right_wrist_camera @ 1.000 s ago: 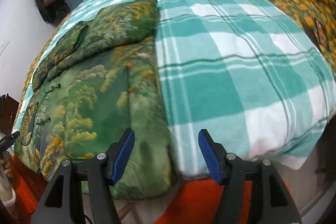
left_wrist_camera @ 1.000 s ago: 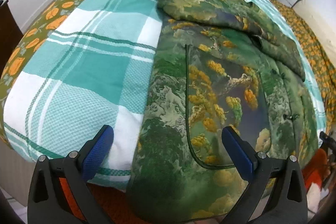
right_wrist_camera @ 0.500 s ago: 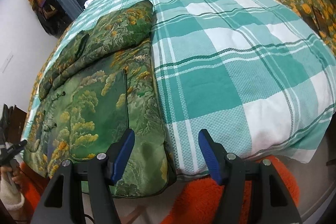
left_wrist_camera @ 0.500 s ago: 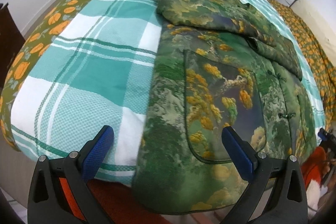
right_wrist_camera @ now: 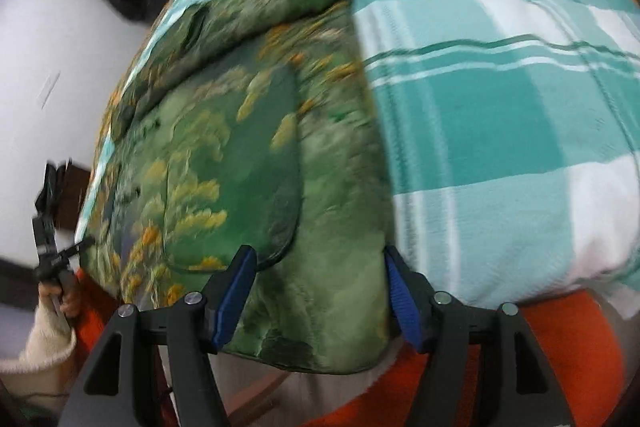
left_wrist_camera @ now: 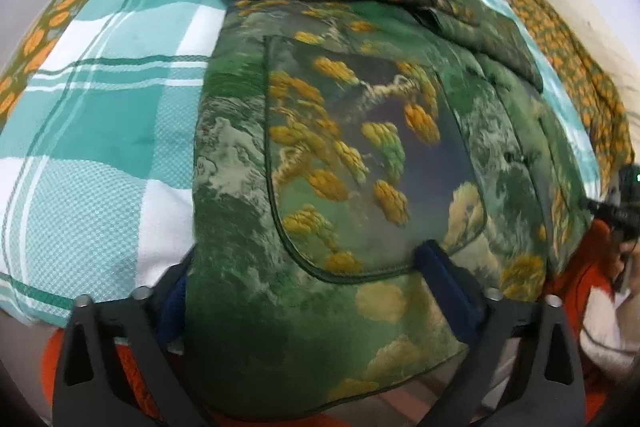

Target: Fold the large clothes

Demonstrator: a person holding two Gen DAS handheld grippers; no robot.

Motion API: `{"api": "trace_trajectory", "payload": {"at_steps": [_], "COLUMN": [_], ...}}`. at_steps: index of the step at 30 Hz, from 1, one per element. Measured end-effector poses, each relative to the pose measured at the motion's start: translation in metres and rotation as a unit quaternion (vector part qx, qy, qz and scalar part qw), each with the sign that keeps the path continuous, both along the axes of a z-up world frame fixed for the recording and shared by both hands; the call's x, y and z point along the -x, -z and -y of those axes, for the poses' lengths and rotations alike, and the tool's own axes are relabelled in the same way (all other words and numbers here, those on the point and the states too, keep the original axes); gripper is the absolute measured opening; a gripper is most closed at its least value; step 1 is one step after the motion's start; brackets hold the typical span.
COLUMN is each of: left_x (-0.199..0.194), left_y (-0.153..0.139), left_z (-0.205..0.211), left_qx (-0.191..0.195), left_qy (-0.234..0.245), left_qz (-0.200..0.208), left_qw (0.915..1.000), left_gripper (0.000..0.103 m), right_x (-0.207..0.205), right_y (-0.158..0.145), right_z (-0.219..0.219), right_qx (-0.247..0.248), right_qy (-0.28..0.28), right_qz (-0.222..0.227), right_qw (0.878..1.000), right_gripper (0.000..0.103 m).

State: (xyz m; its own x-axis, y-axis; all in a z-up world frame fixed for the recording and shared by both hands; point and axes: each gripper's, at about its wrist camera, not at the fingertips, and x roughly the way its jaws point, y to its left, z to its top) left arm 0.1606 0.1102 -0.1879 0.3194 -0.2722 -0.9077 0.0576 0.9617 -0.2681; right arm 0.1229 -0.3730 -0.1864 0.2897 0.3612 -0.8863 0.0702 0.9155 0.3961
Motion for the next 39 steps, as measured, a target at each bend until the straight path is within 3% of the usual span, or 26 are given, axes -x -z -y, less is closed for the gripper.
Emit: {"api": "trace_trajectory", "payload": {"at_steps": [2,7,10,20,32,36,39], "left_x": [0.0,0.004,0.005,0.026,0.098,0.114,0.097], "left_y": [-0.002,-0.005,-0.01,-0.045,-0.073,-0.099,-0.119], "left_z": [-0.004,-0.017,-0.016,-0.016,-0.036,-0.05,-0.059], "left_qx": [-0.005,0.015,0.021,0.047,0.068,0.098,0.129], "left_qy": [-0.007,-0.021,-0.024,-0.02,-0.017,-0.027,-0.046], "left_qz": [-0.009,-0.021,-0.019,0.023,0.008,0.021,0.051], "left_qw": [0.9999,0.9994,0.9993,0.9984,0.9975,0.9946,0.9893], "left_gripper": [0.07,0.026,0.017,0.016,0.016,0.015,0.015], "right_x": [-0.002,-0.004,-0.003,0.008,0.065,0.087,0.083], "right_y": [0.0,-0.002,-0.011,-0.07,-0.109,-0.138,-0.152], "right_z": [-0.002,-0.006,-0.012,-0.018,-0.012,-0.016,-0.016], "right_qx": [-0.004,-0.016,-0.017,-0.036,-0.117,-0.139,-0.157], "right_qy": [-0.008,-0.01,-0.012,-0.015,-0.009,-0.014,-0.012], "right_qz": [-0.005,-0.01,0.001,0.054,0.031,0.035,0.046], "right_qw": [1.0,1.0,1.0,0.998,0.993,0.99,0.986], "right_gripper": [0.064,0.026,0.018,0.014,0.013,0.013,0.013]}}
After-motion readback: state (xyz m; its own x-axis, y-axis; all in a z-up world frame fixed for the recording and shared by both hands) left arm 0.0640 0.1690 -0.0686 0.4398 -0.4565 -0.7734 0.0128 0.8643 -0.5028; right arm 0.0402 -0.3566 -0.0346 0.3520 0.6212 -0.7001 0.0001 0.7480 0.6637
